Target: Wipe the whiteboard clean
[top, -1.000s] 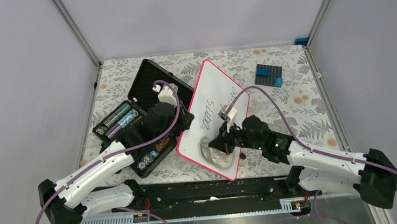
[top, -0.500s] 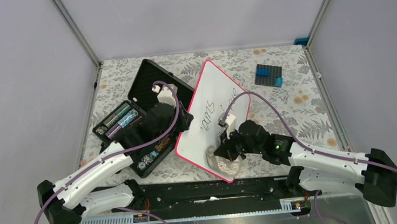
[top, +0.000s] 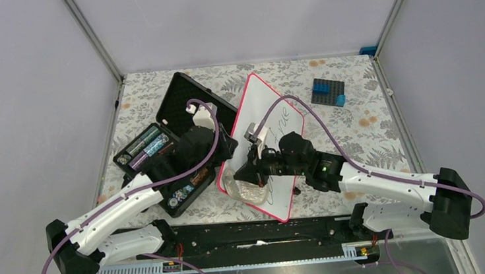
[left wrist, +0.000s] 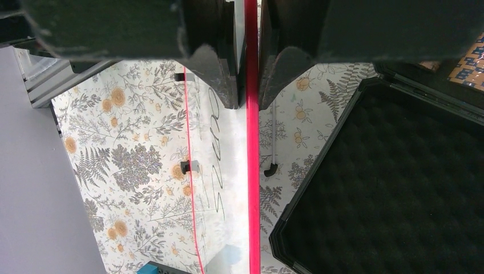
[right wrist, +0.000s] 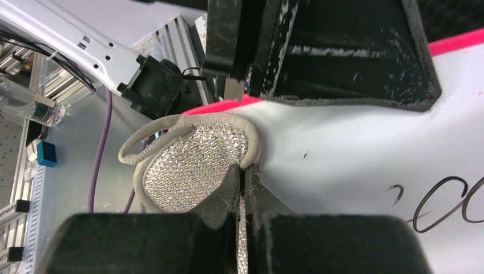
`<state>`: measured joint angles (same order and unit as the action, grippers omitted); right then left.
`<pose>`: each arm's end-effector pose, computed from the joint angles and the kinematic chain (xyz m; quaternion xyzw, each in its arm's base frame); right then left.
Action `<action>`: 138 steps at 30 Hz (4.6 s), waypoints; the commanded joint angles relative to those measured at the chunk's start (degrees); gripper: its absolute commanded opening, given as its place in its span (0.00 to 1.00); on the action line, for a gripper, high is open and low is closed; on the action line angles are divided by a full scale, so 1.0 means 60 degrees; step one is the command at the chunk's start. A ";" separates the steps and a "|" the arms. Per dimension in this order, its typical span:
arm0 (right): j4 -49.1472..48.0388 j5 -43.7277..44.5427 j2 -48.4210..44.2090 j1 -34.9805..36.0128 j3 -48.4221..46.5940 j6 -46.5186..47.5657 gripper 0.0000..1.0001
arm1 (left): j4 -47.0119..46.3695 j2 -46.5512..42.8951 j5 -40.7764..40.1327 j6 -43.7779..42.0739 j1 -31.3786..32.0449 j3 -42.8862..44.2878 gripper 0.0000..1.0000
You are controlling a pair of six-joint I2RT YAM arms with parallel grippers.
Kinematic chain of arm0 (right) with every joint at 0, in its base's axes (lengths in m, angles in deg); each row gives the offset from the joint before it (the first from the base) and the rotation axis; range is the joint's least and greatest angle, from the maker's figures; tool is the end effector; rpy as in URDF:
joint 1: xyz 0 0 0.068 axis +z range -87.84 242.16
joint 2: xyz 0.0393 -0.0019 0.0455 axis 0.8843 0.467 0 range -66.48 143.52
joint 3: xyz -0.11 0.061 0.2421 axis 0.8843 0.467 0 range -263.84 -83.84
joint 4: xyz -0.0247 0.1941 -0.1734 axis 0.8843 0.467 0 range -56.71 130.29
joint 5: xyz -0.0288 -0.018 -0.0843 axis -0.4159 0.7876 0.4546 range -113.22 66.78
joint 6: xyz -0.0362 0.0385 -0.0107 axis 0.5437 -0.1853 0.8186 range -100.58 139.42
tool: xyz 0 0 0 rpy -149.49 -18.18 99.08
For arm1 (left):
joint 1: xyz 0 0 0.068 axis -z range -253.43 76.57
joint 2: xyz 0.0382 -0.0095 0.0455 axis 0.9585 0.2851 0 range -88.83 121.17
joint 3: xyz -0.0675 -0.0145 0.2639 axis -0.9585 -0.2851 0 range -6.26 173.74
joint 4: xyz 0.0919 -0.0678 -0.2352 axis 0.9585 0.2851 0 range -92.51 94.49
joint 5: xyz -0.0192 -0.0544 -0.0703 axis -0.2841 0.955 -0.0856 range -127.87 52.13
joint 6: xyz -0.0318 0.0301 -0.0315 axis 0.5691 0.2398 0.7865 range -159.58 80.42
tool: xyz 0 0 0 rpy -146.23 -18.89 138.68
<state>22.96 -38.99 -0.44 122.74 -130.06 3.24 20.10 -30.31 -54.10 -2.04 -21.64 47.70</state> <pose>0.1244 0.2403 0.3103 -0.3677 0.6665 0.4794 0.4367 0.1485 -0.1727 0.3295 0.0318 0.8475 -0.2770 0.4516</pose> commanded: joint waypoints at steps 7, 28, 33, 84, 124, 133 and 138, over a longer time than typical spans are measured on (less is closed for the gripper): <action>0.1448 0.0517 -0.2054 0.0117 0.3076 -0.1065 0.00 | -0.0384 -0.0063 0.0178 -0.0244 0.0194 0.0211 0.00; -0.0062 0.2108 -0.0837 0.0102 0.0022 0.1023 0.00 | -0.0430 0.0147 0.0089 -0.0097 0.0271 0.0176 0.00; 0.0099 0.2497 0.0163 -0.0273 -0.0521 0.1422 0.00 | -0.0415 0.0127 0.0074 -0.0053 0.0329 0.0141 0.00; -0.0580 0.2048 -0.0317 -0.2636 0.3391 -0.0539 0.00 | -0.0249 -0.0477 -0.0295 -0.0170 0.0394 -0.0181 0.00; -0.1675 -0.0209 0.0715 -0.3342 0.1765 -0.0833 0.00 | -0.0500 -0.0670 -0.0074 -0.0227 0.0423 -0.0496 0.00; -0.2221 -0.0565 0.1977 -0.3278 -0.0174 -0.1061 0.00 | -0.0705 -0.0406 0.0192 -0.0357 0.0436 -0.0466 0.00; -0.2434 -0.0211 0.2323 -0.3473 0.0661 -0.1403 0.00 | -0.0576 -0.0373 0.0141 -0.0536 0.0444 -0.0339 0.00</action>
<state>11.47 -40.32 10.99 101.74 -129.14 -3.04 21.04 -33.11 -59.21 -2.83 -20.64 44.70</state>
